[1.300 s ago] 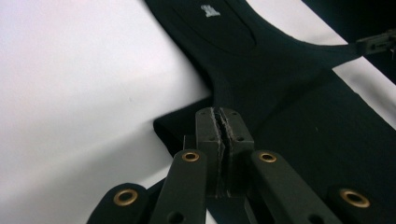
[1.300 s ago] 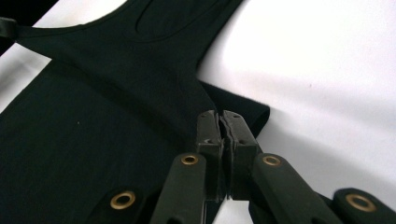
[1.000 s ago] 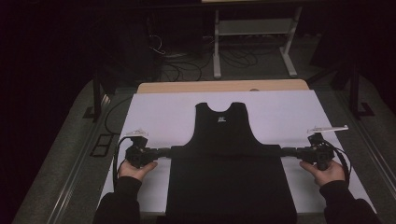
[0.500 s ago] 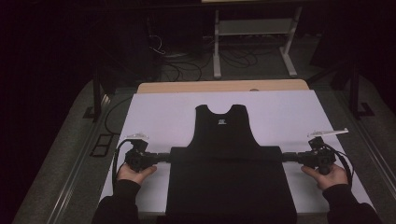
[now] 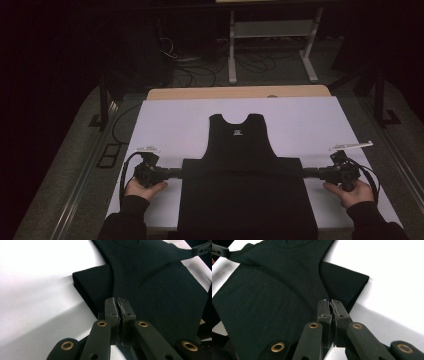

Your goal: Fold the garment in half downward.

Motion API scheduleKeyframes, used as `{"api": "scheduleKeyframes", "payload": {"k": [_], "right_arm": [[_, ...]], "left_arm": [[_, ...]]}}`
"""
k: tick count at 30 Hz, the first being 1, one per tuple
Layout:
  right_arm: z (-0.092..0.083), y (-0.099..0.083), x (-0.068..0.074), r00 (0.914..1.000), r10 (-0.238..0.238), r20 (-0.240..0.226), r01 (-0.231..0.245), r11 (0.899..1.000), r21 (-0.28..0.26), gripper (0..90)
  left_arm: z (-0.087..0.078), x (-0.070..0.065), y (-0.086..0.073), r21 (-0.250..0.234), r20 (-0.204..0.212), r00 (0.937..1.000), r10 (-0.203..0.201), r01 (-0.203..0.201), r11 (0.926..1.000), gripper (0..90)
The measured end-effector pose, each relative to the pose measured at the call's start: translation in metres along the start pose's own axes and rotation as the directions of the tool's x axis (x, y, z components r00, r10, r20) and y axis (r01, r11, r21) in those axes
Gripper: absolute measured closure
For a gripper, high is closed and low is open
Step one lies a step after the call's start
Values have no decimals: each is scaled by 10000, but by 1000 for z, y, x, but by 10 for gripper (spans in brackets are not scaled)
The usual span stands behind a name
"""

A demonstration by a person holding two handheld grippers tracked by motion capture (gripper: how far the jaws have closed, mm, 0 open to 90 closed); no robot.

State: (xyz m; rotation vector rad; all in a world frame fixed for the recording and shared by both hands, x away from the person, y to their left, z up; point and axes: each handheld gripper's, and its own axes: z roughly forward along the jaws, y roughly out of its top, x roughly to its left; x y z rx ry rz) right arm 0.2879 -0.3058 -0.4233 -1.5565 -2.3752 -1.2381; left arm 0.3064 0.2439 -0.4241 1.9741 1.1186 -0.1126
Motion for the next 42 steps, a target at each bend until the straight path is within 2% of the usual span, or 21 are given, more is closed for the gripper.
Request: {"api": "scheduleKeyframes", "payload": {"k": [18,29,35,36,39,42], "right_arm": [[-3,-10,5,9996,287,-67,-284,9988,388,850],[0,-12,3,9985,506,210,-521,9960,731,849],[1,-12,1,9983,496,307,-520,9954,809,850],[1,-12,1,9982,530,272,-551,9953,801,845],[2,-12,1,9989,468,88,-473,9962,734,738],[2,-11,4,9998,181,26,-182,9977,645,673]], "left_arm": [[-2,1,-7,285,97,9998,-189,186,9994,863],[1,3,-7,594,-139,9998,-123,132,9981,863],[2,3,-7,590,-146,9999,-85,94,9982,861],[2,3,-7,547,-86,9999,-85,89,9985,857],[1,2,-7,385,-12,10000,71,-70,9992,843],[2,1,-8,273,69,9997,255,-257,9993,729]]}}
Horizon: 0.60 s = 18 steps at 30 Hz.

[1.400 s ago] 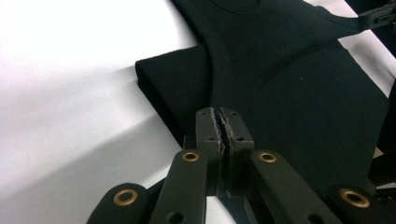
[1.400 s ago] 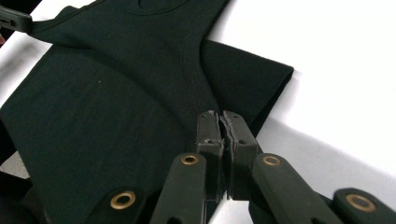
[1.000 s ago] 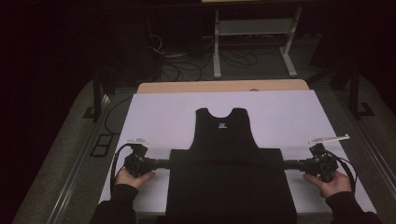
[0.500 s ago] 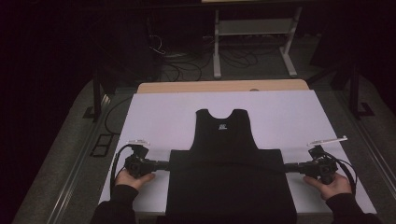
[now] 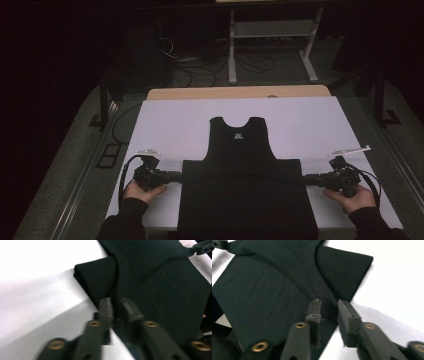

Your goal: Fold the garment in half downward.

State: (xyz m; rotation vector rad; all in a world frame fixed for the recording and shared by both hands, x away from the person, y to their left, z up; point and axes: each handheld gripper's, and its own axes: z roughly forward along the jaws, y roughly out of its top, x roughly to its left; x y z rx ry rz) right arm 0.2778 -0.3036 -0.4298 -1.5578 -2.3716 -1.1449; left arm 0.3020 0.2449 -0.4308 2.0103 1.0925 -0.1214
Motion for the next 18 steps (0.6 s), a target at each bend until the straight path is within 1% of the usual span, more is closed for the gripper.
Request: {"api": "scheduleKeyframes", "payload": {"k": [1,3,5,7,9,11,12,14,15,17,18], "right_arm": [[0,0,1,9999,-97,49,97,9999,-36,643],[1,1,3,9995,-274,183,275,9996,-61,587],[1,1,4,9988,-401,295,405,9991,-145,547],[0,1,5,9978,-555,371,569,9976,-383,503],[-2,2,7,9963,-735,448,762,9951,-623,443],[-3,2,8,9954,-801,529,842,9932,-800,375],[-3,3,8,9943,-914,553,961,9913,-902,338],[-3,5,9,9925,-965,745,1034,9900,-958,187],[-2,6,10,9917,-943,874,1027,9899,-975,144],[-2,9,11,9885,-1054,1081,1174,9867,-1122,111],[-1,10,11,9871,-1132,1133,1264,9851,-1166,68]], "left_arm": [[1,-1,0,12,18,10000,56,-56,10000,708],[2,-2,0,-64,-138,9997,201,-202,9998,608],[1,-4,0,-173,-248,9993,274,-278,9995,549],[0,-5,1,-315,-537,9979,356,-373,9988,464],[-1,-6,1,-451,-624,9975,338,-367,9983,403],[-3,-6,2,-622,-655,9973,322,-363,9974,349],[-4,-6,2,-712,-679,9971,351,-400,9967,328],[-5,-7,3,-866,-578,9971,487,-536,9948,269],[-5,-7,4,-904,-522,9972,544,-590,9942,251],[-5,-8,5,-958,-436,9965,716,-755,9925,211],[-5,-8,6,-954,-409,9960,796,-832,9920,170]]}}
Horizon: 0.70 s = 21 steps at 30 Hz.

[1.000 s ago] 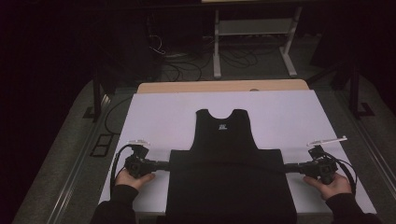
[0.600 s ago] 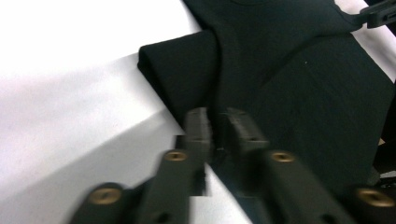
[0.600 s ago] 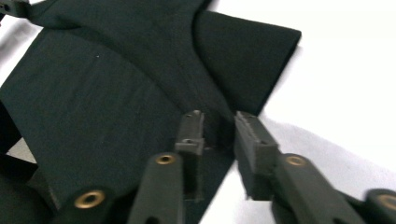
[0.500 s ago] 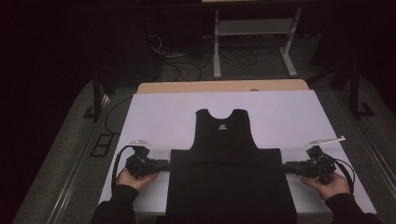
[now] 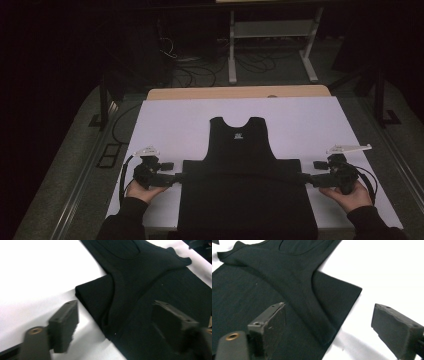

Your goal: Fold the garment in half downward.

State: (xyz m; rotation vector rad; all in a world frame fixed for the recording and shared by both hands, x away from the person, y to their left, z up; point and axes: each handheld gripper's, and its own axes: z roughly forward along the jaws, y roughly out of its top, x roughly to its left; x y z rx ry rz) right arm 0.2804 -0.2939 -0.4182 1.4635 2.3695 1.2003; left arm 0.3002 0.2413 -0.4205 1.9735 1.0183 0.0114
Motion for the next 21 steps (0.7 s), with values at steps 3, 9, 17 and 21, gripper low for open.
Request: {"api": "scheduleKeyframes", "payload": {"k": [3,9,17,21], "right_arm": [[2,5,1,9994,-238,264,242,9996,-145,0],[0,14,-1,9971,-336,684,376,9976,-583,0],[3,25,-2,9969,-576,531,610,9960,-649,0],[6,31,-2,9955,-816,478,845,9944,-634,0]], "left_arm": [[2,0,3,-50,121,9998,177,-176,9998,113],[5,3,9,-220,-299,9990,324,-330,9992,0],[2,6,19,-507,-650,9959,632,-666,9965,0],[4,8,22,-536,-613,9959,664,-697,9961,0]]}}
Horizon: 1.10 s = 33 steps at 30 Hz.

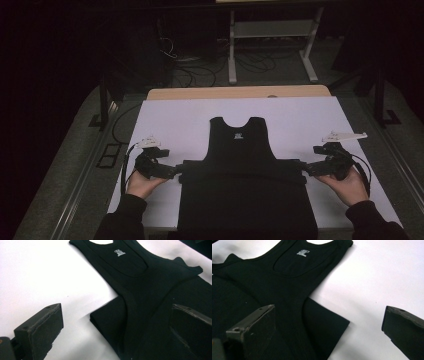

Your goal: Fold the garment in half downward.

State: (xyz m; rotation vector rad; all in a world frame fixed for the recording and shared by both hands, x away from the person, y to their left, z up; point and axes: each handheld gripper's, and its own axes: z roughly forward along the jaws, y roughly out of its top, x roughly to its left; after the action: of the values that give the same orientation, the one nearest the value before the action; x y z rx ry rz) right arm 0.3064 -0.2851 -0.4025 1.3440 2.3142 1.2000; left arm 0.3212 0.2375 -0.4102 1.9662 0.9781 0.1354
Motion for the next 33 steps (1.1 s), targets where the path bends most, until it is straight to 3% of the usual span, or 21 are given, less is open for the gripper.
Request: {"api": "scheduleKeyframes", "payload": {"k": [6,13,19,33], "right_arm": [[7,9,-1,9998,-164,-111,165,9998,100,0],[6,24,-3,9988,-384,-315,375,9988,-311,0],[6,42,-8,9982,-481,-351,463,9977,-499,0],[12,72,-16,9977,-607,-312,599,9978,-273,0]], "left_arm": [[1,-1,6,63,-3,9996,269,-269,9996,0],[4,5,24,-188,30,9996,279,-278,9994,0],[6,8,35,-129,57,9992,404,-403,9991,0],[10,13,58,20,6,9982,595,-595,9982,0]]}}
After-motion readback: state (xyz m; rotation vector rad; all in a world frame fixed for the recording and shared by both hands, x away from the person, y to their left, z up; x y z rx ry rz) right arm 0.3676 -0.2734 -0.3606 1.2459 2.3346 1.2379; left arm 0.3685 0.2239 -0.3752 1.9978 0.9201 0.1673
